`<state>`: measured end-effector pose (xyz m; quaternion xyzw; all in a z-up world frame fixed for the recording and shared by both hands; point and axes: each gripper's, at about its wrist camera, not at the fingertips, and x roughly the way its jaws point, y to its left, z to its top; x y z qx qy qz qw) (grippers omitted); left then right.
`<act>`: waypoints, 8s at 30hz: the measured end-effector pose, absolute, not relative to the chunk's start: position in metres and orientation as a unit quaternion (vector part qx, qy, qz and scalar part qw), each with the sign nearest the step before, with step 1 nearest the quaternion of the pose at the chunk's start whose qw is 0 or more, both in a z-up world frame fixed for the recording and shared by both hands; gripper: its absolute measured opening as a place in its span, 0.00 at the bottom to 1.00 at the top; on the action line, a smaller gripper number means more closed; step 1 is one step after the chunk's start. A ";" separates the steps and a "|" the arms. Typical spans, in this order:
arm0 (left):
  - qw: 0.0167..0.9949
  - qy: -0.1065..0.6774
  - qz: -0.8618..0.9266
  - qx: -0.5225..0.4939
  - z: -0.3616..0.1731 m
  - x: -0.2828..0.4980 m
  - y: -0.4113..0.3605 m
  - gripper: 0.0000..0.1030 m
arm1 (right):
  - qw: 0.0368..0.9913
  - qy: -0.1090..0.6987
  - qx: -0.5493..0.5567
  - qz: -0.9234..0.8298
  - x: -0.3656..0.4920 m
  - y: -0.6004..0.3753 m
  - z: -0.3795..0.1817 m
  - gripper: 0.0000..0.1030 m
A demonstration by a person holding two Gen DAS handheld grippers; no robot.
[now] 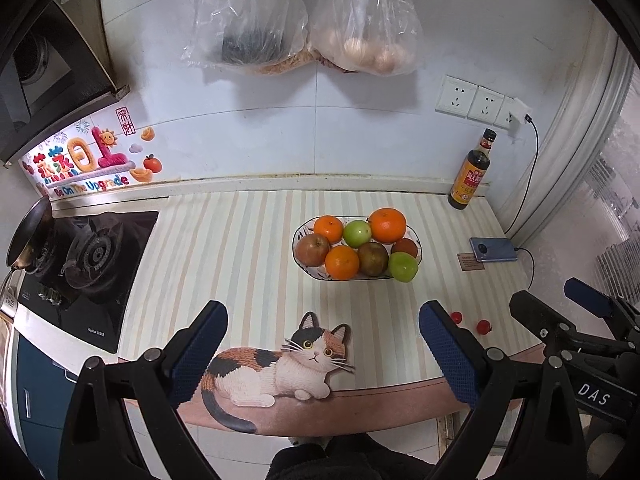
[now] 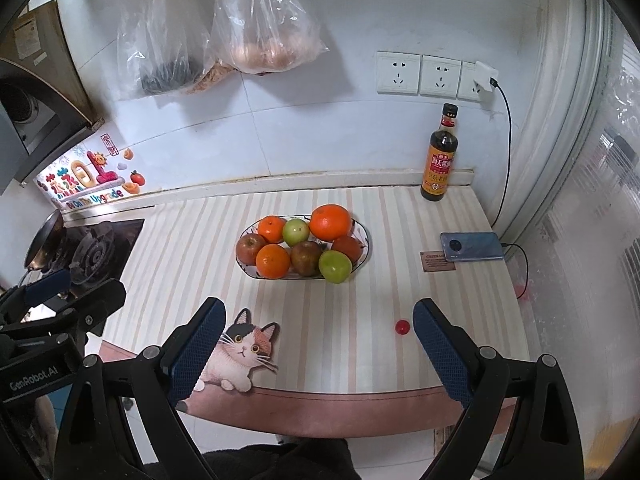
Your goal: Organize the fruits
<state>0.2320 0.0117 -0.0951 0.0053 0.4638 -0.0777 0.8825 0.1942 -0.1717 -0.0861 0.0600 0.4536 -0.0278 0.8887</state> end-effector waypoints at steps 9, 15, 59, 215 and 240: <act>0.881 0.468 -0.074 0.002 -0.095 0.233 0.012 0.95 | 0.887 0.455 0.072 -0.024 0.199 -0.178 -0.088 0.94; 0.878 0.473 -0.075 0.006 -0.103 0.242 0.004 0.97 | 0.885 0.458 0.086 -0.029 0.208 -0.190 -0.093 0.97; 0.669 0.675 -0.240 0.198 -0.389 0.340 -0.287 0.84 | 0.755 0.568 0.286 -0.157 0.223 -0.432 -0.390 0.32; 0.919 0.393 -0.028 -0.006 -0.055 0.091 0.040 0.97 | 0.931 0.362 0.048 -0.029 0.027 -0.158 -0.015 0.99; 0.909 0.417 -0.011 0.005 -0.066 0.139 0.034 0.99 | 0.915 0.401 0.037 -0.029 0.102 -0.163 -0.051 0.99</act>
